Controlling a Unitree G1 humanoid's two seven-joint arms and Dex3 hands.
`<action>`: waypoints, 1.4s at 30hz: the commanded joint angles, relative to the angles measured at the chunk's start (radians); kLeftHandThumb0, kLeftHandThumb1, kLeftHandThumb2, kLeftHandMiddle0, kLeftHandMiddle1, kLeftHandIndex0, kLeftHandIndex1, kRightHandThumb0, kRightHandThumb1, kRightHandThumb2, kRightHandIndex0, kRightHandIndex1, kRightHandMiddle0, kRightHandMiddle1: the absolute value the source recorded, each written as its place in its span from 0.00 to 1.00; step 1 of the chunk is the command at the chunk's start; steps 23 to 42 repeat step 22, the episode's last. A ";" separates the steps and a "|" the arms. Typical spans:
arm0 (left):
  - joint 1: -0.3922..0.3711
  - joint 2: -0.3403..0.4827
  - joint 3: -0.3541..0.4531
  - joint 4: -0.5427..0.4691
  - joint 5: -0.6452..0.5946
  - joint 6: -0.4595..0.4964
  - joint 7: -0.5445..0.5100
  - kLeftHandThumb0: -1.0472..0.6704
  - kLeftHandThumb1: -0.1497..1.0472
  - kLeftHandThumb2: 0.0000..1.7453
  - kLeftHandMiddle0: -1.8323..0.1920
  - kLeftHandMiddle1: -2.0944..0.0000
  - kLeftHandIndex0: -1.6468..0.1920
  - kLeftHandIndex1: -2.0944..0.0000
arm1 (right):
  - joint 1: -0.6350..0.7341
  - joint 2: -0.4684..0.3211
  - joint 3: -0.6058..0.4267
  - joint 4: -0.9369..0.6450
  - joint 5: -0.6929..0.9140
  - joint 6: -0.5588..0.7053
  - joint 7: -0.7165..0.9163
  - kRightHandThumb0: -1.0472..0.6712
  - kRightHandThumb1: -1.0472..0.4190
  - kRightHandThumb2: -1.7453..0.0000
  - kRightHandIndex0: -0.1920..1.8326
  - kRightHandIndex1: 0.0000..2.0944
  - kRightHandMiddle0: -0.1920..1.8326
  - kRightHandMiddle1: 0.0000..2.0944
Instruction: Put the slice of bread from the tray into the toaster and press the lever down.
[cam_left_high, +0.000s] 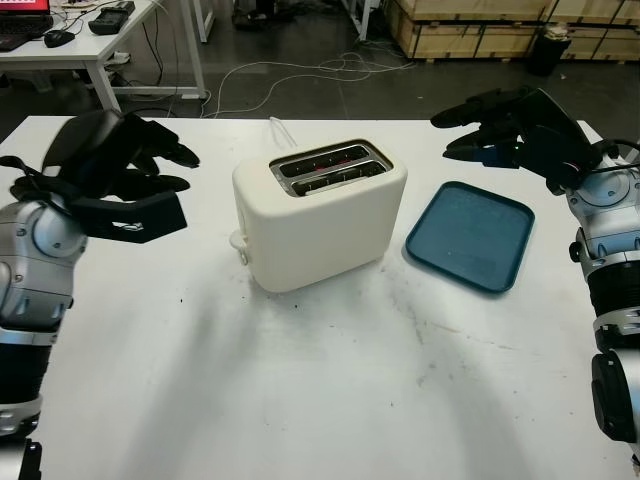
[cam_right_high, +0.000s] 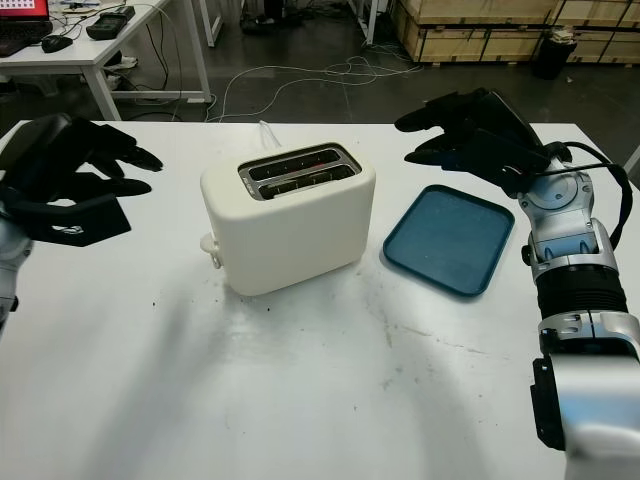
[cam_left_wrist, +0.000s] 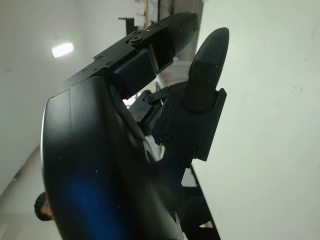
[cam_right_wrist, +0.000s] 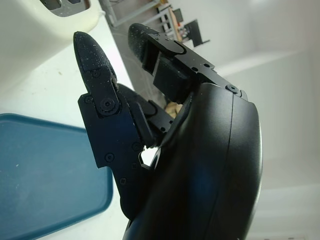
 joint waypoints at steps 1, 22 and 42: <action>-0.011 -0.008 -0.011 -0.022 0.020 0.025 0.004 0.33 0.82 0.01 0.46 0.64 0.29 0.98 | -0.006 0.007 0.003 -0.023 0.001 0.011 -0.009 0.26 0.17 0.99 0.61 0.00 0.55 0.00; 0.037 -0.007 -0.009 -0.050 -0.002 0.043 -0.009 0.34 0.84 0.00 0.51 0.55 0.29 0.98 | -0.012 0.006 0.021 -0.041 -0.021 0.038 -0.024 0.27 0.17 1.00 0.62 0.01 0.56 0.00; 0.037 -0.007 -0.009 -0.050 -0.002 0.043 -0.009 0.34 0.84 0.00 0.51 0.55 0.29 0.98 | -0.012 0.006 0.021 -0.041 -0.021 0.038 -0.024 0.27 0.17 1.00 0.62 0.01 0.56 0.00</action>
